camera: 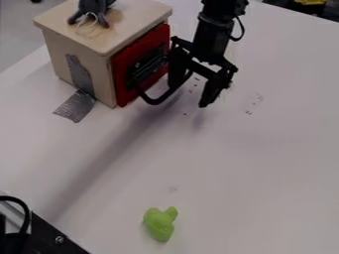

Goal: Open the drawer

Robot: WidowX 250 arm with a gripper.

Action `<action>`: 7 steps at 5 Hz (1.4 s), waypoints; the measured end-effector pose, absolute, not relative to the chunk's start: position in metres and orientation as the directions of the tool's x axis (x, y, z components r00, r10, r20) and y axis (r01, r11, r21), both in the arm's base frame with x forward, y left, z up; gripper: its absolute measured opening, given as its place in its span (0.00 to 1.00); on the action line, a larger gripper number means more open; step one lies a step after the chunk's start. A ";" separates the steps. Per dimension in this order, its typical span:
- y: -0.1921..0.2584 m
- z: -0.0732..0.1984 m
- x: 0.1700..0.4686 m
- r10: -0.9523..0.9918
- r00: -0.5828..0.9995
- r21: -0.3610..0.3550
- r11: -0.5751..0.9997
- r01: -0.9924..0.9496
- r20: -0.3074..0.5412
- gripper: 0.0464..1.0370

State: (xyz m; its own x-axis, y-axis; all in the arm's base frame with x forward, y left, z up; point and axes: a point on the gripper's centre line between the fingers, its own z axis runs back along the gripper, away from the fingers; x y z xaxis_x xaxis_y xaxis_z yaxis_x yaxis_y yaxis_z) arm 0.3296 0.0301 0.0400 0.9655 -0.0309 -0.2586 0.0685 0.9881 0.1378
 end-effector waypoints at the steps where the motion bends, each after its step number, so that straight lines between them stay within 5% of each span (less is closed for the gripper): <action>1: 0.039 0.060 0.327 -0.001 0.976 0.180 0.983 0.042 -0.220 0.96; 3: 0.045 0.057 0.321 0.049 0.978 0.151 0.988 -0.018 -0.201 0.96; 5: 0.050 0.018 0.313 0.067 0.954 0.079 0.996 -0.046 -0.294 0.93; 7: 0.044 0.016 0.319 0.021 0.962 0.063 0.998 -0.003 -0.274 0.35</action>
